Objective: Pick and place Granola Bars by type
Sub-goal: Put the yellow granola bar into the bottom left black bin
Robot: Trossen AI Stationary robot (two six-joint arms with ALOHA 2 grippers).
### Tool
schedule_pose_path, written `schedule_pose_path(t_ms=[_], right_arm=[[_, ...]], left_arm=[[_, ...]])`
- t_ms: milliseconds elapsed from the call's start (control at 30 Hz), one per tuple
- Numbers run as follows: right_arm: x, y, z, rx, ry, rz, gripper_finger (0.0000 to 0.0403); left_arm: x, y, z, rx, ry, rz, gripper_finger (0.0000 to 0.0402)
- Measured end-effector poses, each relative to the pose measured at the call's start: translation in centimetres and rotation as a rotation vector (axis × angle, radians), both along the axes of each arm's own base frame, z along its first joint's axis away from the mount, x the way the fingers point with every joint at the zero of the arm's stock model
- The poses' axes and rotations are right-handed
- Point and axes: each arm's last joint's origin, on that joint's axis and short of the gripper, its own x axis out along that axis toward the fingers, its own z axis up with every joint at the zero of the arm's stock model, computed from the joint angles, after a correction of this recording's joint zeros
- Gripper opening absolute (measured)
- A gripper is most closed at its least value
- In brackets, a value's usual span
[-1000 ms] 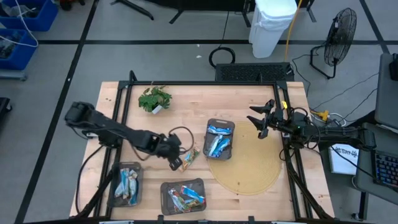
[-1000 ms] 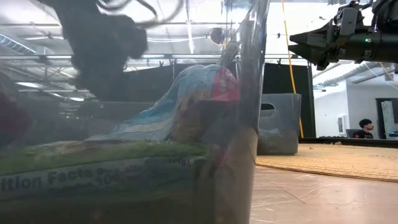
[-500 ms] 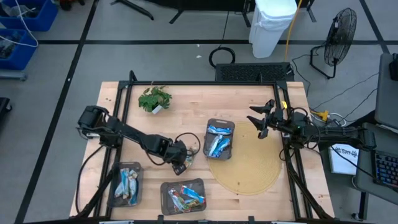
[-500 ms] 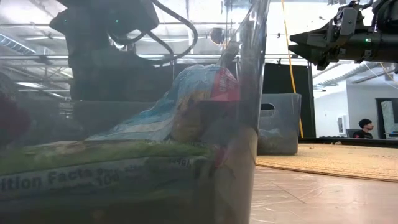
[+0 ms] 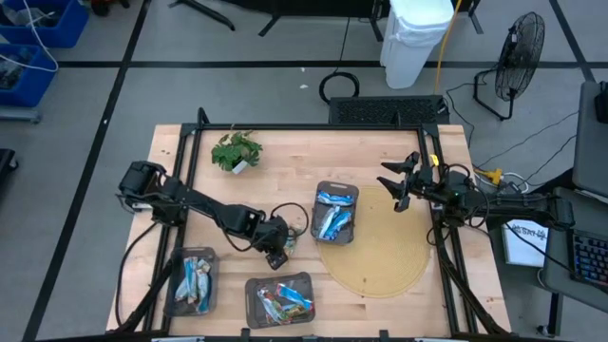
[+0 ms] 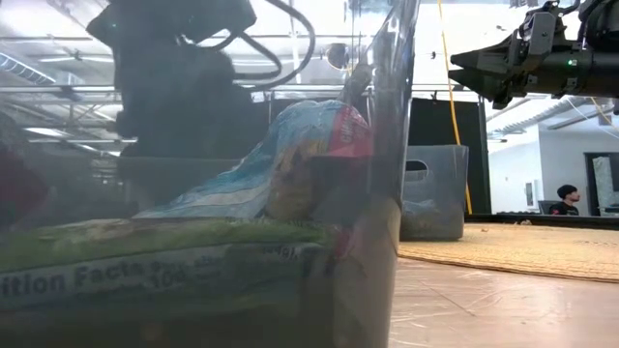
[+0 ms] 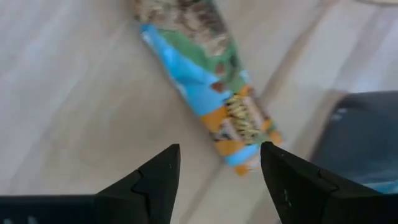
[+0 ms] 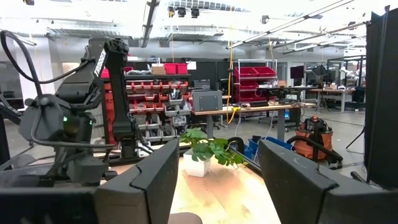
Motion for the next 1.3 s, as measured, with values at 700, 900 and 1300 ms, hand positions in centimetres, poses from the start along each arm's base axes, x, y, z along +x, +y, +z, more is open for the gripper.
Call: schedule_pose_path(t_ms=[700,900,1300], right_arm=[[0.0,0.0,0.0,0.000,0.000,0.000,0.0210],[0.0,0.0,0.0,0.000,0.000,0.000,0.0210],[0.0,0.0,0.0,0.000,0.000,0.000,0.0210]], left_arm=[[1.3,0.4,-0.2,0.005,-0.026,0.136,0.0225],[2.1,0.1,-2.2,-0.026,-0.004,0.119,0.0225],[1.7,0.2,-1.9,0.003,0.016,0.079,0.0184]])
